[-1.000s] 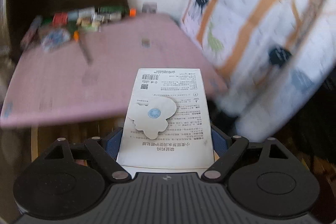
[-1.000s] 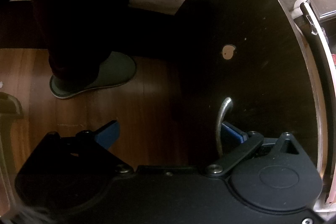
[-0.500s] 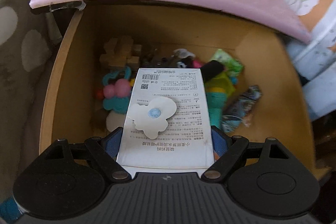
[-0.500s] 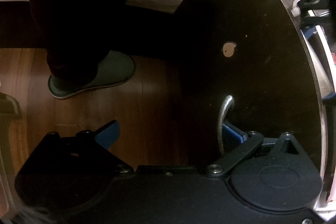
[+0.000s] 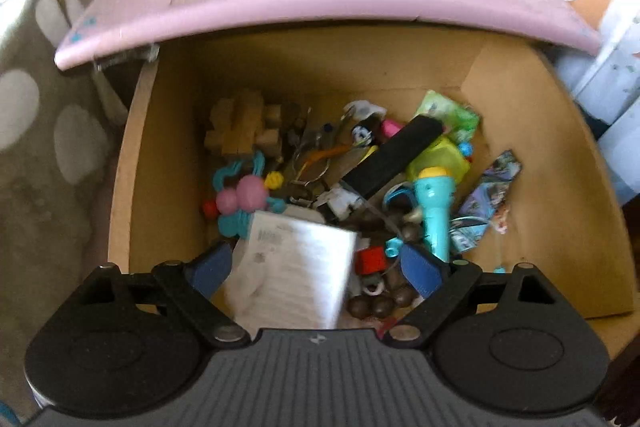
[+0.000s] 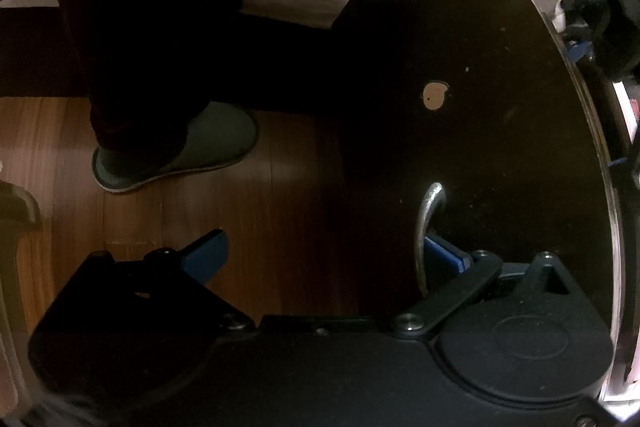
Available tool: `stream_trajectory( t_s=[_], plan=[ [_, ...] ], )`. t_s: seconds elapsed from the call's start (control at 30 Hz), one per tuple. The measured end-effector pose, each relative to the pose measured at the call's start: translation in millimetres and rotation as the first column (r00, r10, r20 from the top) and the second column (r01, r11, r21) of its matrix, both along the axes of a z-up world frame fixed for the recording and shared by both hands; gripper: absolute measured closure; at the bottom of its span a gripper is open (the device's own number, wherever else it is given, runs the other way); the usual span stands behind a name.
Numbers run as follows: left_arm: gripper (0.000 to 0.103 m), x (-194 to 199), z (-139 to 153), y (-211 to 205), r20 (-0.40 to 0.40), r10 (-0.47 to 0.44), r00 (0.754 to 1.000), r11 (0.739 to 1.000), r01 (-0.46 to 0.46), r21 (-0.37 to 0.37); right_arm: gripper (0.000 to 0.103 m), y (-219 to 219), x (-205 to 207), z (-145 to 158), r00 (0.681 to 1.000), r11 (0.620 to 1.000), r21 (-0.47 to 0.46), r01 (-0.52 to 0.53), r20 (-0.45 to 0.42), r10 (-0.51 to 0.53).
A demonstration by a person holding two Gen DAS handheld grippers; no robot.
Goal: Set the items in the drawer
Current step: 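Carry the leaflet into the open drawer and release the left gripper, then grasp the pink eraser on the nightstand with the left gripper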
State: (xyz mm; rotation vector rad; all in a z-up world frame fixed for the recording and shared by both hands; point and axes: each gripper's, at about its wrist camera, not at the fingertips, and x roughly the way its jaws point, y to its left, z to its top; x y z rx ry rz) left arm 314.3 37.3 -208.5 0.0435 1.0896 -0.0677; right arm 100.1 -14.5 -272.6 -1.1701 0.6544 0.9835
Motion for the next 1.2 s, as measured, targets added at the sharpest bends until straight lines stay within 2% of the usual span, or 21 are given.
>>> stream_trajectory(
  t_s=[0.27,0.43,0.53,0.7,0.83,0.9,1.0,1.2],
  plan=[
    [0.008,-1,41,-4,0.076,0.007,0.997,0.997,-0.001,-0.073,0.000,1,1,0,1.000,1.000,0.010,0.022,-0.003,-0.022],
    [0.008,12,71,-11,0.191,0.007,0.982,0.998,0.005,-0.063,0.000,2,-1,-1,1.000,0.999,0.016,0.030,0.001,-0.030],
    [0.008,33,83,-12,0.211,-0.018,0.977,0.996,0.035,-0.078,0.000,1,-2,-3,1.000,1.000,0.020,0.025,0.006,-0.025],
    [0.009,74,99,-7,0.312,-0.015,0.950,0.999,0.026,-0.033,0.000,0,-3,-7,1.000,1.000,0.019,0.004,0.017,-0.004],
    [0.009,111,109,9,0.383,0.035,0.923,0.999,-0.021,-0.042,0.000,0,-4,-8,1.000,1.000,0.019,-0.007,0.026,0.007],
    [0.009,128,111,16,0.415,0.048,0.909,0.999,-0.045,-0.018,0.000,0,-4,-9,1.000,1.000,0.021,-0.011,0.029,0.010],
    [0.009,154,113,28,0.439,0.069,0.896,0.996,-0.083,0.012,0.000,1,-5,-8,0.999,1.000,0.027,-0.014,0.032,0.013],
    [0.009,210,110,51,0.479,0.106,0.871,0.993,-0.120,-0.001,0.000,0,-5,-10,0.999,0.999,0.035,-0.014,0.037,0.013]
  ],
)
